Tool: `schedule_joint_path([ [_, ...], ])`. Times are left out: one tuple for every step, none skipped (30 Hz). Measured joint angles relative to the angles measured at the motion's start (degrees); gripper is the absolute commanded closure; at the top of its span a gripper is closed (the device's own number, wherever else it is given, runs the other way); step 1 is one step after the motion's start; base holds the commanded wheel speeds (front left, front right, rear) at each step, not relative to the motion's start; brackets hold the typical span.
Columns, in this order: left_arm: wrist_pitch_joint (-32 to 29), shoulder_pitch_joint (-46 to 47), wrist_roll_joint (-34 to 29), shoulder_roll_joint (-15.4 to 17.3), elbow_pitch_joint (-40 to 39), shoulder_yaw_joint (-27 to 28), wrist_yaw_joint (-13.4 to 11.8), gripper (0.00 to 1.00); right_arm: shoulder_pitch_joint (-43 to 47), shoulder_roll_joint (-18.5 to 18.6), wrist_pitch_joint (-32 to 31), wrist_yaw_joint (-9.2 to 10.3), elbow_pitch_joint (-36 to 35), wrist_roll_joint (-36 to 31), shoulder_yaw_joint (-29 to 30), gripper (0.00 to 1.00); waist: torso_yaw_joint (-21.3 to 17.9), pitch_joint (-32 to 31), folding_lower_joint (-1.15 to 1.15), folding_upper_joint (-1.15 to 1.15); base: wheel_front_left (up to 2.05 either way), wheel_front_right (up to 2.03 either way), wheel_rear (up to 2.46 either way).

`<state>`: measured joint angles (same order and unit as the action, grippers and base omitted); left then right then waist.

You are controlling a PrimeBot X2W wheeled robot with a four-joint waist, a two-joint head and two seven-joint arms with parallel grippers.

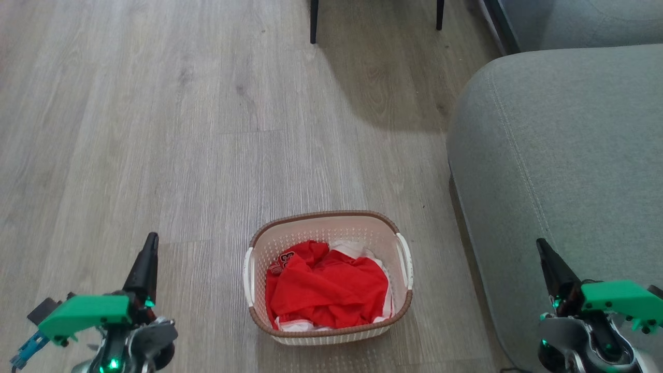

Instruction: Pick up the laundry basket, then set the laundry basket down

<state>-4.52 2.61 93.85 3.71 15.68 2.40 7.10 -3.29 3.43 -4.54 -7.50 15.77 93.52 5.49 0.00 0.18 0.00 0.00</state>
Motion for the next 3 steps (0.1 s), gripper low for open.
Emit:
schedule_joint_path([
  [0.0, 0.0, 0.0, 0.0, 0.0, 0.0, 0.0, 1.00, 0.0, 0.0, 0.0, 0.00, 0.0, 0.0, 0.0, 1.00, 0.0, 0.0, 0.00, 0.00, 0.00, 0.00, 0.00],
  [0.0, 0.0, 0.0, 0.0, 0.0, 0.0, 0.0, 1.00, 0.0, 0.0, 0.0, 0.00, 0.0, 0.0, 0.1, 1.00, 0.0, 0.0, 0.00, 0.00, 0.00, 0.00, 0.00],
  [0.0, 0.0, 0.0, 0.0, 0.0, 0.0, 0.0, 1.00, 0.0, 0.0, 0.0, 0.00, 0.0, 0.0, 0.1, 1.00, 0.0, 0.0, 0.00, 0.00, 0.00, 0.00, 0.00],
])
